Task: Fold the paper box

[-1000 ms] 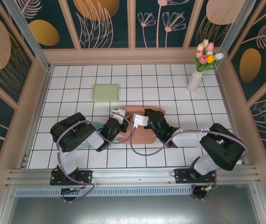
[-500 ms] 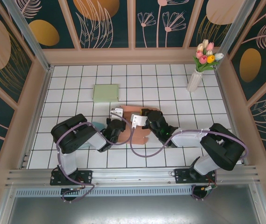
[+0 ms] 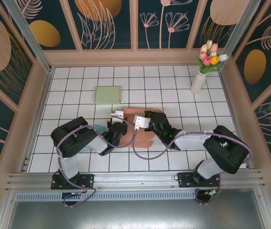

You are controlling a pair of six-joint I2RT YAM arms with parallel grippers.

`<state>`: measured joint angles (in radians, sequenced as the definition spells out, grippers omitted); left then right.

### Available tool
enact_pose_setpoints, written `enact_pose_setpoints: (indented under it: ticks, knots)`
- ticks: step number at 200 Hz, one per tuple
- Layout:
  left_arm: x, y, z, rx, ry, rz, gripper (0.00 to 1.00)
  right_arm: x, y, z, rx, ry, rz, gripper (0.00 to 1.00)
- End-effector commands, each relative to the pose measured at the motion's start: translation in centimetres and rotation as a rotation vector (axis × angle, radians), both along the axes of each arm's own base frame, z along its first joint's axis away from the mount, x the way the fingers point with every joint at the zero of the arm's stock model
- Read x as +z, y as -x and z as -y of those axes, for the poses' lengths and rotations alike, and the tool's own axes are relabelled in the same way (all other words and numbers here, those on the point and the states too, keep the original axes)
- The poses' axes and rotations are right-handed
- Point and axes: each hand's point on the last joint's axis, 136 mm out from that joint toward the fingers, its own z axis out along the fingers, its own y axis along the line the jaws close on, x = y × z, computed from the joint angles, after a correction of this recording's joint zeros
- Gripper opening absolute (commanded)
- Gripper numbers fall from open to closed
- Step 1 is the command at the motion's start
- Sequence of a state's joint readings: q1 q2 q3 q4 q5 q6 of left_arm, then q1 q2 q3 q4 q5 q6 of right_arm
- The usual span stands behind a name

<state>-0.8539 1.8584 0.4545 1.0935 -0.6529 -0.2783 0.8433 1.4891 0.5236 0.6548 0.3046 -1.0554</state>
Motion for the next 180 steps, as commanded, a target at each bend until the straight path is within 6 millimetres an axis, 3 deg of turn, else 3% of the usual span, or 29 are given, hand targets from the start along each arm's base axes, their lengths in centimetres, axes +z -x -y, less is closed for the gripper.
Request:
enact_pose_setpoints:
  ticks: [1, 33, 69, 143, 152, 180]
  knots:
    - [1.9, 0.8, -0.5, -0.054, 0.074, 0.022, 0.43, -4.4, 0.6, 2.0, -0.060, 0.086, -0.130, 0.00]
    - [4.1, 2.7, -1.0, -0.125, 0.121, 0.051, 0.47, -4.1, 0.3, 2.2, -0.081, 0.089, -0.120, 0.00]
    - [4.1, 3.0, -1.1, -0.140, 0.094, 0.042, 0.48, -4.1, 0.3, 2.2, -0.087, 0.087, -0.124, 0.00]
    - [4.0, 1.3, 2.5, -0.227, 0.069, 0.052, 0.46, -4.0, 0.6, 1.8, -0.068, 0.086, -0.132, 0.00]
    - [3.0, 1.1, 2.9, -0.232, 0.051, 0.035, 0.46, -4.1, 0.7, 1.8, -0.066, 0.088, -0.134, 0.00]
    - [3.0, -0.3, 3.4, -0.196, 0.038, 0.046, 0.43, -4.3, 1.2, 1.4, -0.036, 0.095, -0.136, 0.00]
